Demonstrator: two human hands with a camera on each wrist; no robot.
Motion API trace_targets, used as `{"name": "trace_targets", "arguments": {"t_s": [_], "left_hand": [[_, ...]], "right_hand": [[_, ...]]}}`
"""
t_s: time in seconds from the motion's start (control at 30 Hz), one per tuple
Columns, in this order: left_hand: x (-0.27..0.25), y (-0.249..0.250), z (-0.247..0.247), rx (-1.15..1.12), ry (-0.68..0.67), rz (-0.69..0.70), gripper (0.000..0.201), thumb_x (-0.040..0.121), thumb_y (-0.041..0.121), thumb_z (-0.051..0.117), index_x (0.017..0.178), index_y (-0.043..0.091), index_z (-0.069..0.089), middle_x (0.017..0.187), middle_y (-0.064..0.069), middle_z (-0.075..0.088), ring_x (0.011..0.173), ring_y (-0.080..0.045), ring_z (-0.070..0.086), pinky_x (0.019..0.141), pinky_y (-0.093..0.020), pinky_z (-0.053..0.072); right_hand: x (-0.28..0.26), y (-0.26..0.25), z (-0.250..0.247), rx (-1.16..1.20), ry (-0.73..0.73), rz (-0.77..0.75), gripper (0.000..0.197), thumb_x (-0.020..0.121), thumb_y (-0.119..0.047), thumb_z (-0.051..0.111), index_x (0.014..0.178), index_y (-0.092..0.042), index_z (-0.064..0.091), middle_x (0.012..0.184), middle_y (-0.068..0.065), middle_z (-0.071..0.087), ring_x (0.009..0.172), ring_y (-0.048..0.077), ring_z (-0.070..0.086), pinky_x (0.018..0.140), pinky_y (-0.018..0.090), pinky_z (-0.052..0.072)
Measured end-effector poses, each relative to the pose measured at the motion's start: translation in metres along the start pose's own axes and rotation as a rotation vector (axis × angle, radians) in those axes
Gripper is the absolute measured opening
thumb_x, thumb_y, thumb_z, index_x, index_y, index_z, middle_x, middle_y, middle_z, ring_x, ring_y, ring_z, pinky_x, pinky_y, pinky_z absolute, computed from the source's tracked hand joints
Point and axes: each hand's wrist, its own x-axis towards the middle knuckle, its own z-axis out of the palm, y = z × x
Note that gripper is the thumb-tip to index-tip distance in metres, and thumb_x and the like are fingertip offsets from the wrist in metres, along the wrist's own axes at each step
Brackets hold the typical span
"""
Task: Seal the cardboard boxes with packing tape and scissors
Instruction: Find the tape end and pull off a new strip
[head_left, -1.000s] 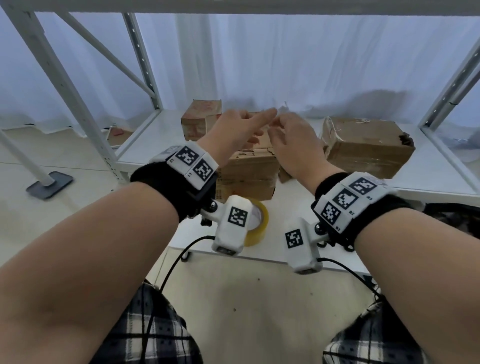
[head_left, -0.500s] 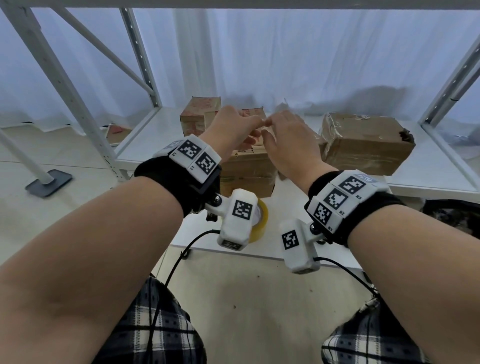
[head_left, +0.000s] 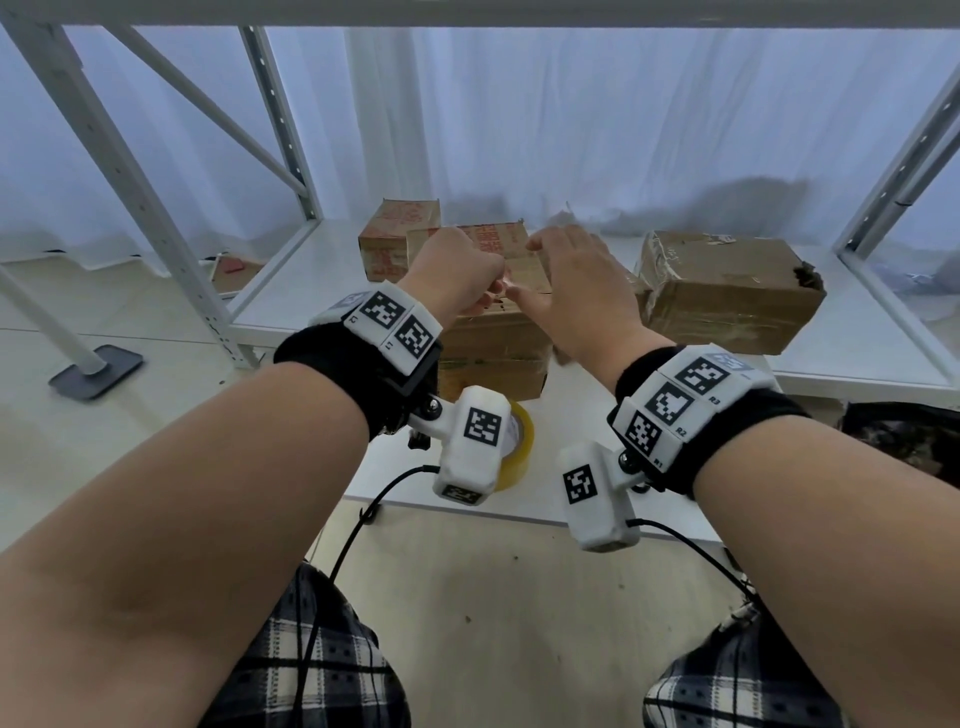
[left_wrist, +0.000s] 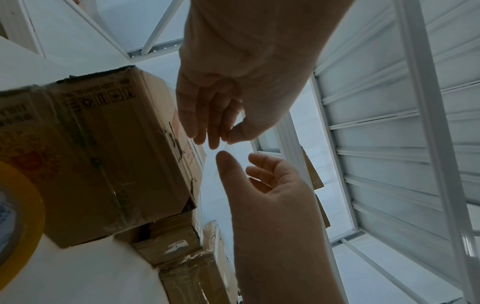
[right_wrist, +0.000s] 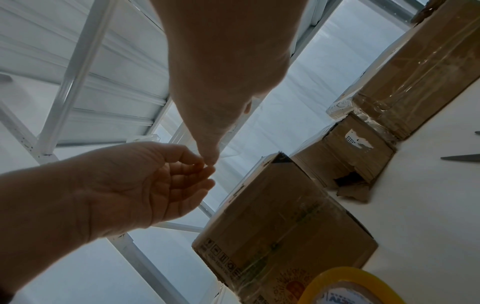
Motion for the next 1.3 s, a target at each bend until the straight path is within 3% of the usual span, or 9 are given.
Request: {"name": "trace_targets", "arguments": {"t_s": [0.17, 0.23, 0.3, 0.37, 0.57, 0.83, 1.03, 1.13, 1.3], "left_hand": [[0.0, -0.002, -0.002, 0.21, 0.032, 0.124, 0.021, 0.092, 0.013, 0.053, 0.095, -0.004, 0.065, 0.093, -0.019, 0.07, 0.084, -0.03, 0.07, 0.079, -0.044, 0.058], [0.002, -0.004, -0.005, 0.306, 0.028, 0.197, 0.017, 0.094, 0.015, 0.052, 0.087, 0.002, 0.061, 0.091, -0.015, 0.069, 0.08, -0.026, 0.068, 0.073, -0.036, 0.057], [0.003, -0.004, -0.009, 0.411, 0.052, 0.293, 0.018, 0.096, 0.02, 0.051, 0.082, 0.009, 0.055, 0.081, -0.006, 0.063, 0.072, -0.019, 0.062, 0.059, -0.024, 0.045], [0.003, -0.005, -0.012, 0.461, 0.102, 0.392, 0.019, 0.097, 0.023, 0.05, 0.081, 0.012, 0.051, 0.075, -0.002, 0.057, 0.073, -0.02, 0.061, 0.056, -0.022, 0.039], [0.002, -0.004, -0.014, 0.563, 0.21, 0.578, 0.016, 0.097, 0.024, 0.046, 0.085, 0.013, 0.048, 0.083, -0.007, 0.061, 0.079, -0.024, 0.062, 0.06, -0.027, 0.04], [0.0, -0.007, -0.015, 0.589, 0.225, 0.632, 0.014, 0.095, 0.02, 0.048, 0.083, 0.014, 0.044, 0.079, -0.006, 0.057, 0.076, -0.025, 0.061, 0.059, -0.027, 0.037], [0.002, -0.012, -0.017, 0.634, 0.243, 0.696, 0.012, 0.096, 0.019, 0.047, 0.085, 0.014, 0.044, 0.077, -0.006, 0.057, 0.071, -0.024, 0.058, 0.053, -0.025, 0.035], [0.003, -0.014, -0.016, 0.684, 0.252, 0.738, 0.012, 0.096, 0.02, 0.046, 0.087, 0.012, 0.047, 0.074, -0.006, 0.057, 0.067, -0.024, 0.056, 0.057, -0.03, 0.041], [0.006, -0.015, -0.017, 0.695, 0.298, 0.769, 0.012, 0.096, 0.02, 0.047, 0.089, 0.011, 0.048, 0.076, -0.007, 0.059, 0.063, -0.021, 0.052, 0.058, -0.027, 0.036]], "right_hand": [[-0.004, 0.0, -0.002, -0.102, -0.026, -0.054, 0.054, 0.09, -0.03, 0.063, 0.137, -0.015, 0.039, 0.137, 0.007, 0.042, 0.126, 0.026, 0.043, 0.104, 0.04, 0.037], [-0.005, 0.002, -0.002, -0.101, -0.024, -0.045, 0.054, 0.09, -0.023, 0.062, 0.138, -0.016, 0.037, 0.137, 0.008, 0.042, 0.125, 0.027, 0.043, 0.104, 0.041, 0.038], [-0.005, 0.007, -0.004, -0.055, -0.004, -0.012, 0.051, 0.091, -0.015, 0.058, 0.138, -0.015, 0.038, 0.136, 0.01, 0.042, 0.123, 0.028, 0.044, 0.102, 0.04, 0.038], [-0.005, 0.012, -0.006, -0.008, 0.028, 0.021, 0.049, 0.092, -0.01, 0.055, 0.137, -0.015, 0.039, 0.136, 0.01, 0.042, 0.123, 0.029, 0.044, 0.099, 0.037, 0.038], [0.0, 0.021, -0.005, 0.174, 0.178, 0.118, 0.039, 0.095, -0.009, 0.052, 0.134, -0.015, 0.046, 0.135, 0.007, 0.045, 0.123, 0.023, 0.043, 0.095, 0.023, 0.032], [0.003, 0.022, -0.007, 0.338, 0.255, 0.206, 0.04, 0.094, -0.003, 0.051, 0.133, -0.013, 0.049, 0.135, 0.006, 0.044, 0.125, 0.02, 0.044, 0.096, 0.014, 0.026], [0.003, 0.027, -0.009, 0.393, 0.288, 0.296, 0.04, 0.092, -0.006, 0.055, 0.131, -0.014, 0.05, 0.131, 0.007, 0.047, 0.118, 0.019, 0.049, 0.097, 0.025, 0.034], [0.002, 0.031, -0.007, 0.399, 0.27, 0.318, 0.04, 0.093, -0.007, 0.055, 0.131, -0.015, 0.048, 0.13, 0.007, 0.047, 0.117, 0.017, 0.048, 0.093, 0.019, 0.032], [0.003, 0.034, -0.006, 0.426, 0.257, 0.335, 0.038, 0.095, -0.007, 0.053, 0.131, -0.015, 0.048, 0.127, 0.006, 0.048, 0.115, 0.014, 0.046, 0.087, 0.012, 0.029]]}}
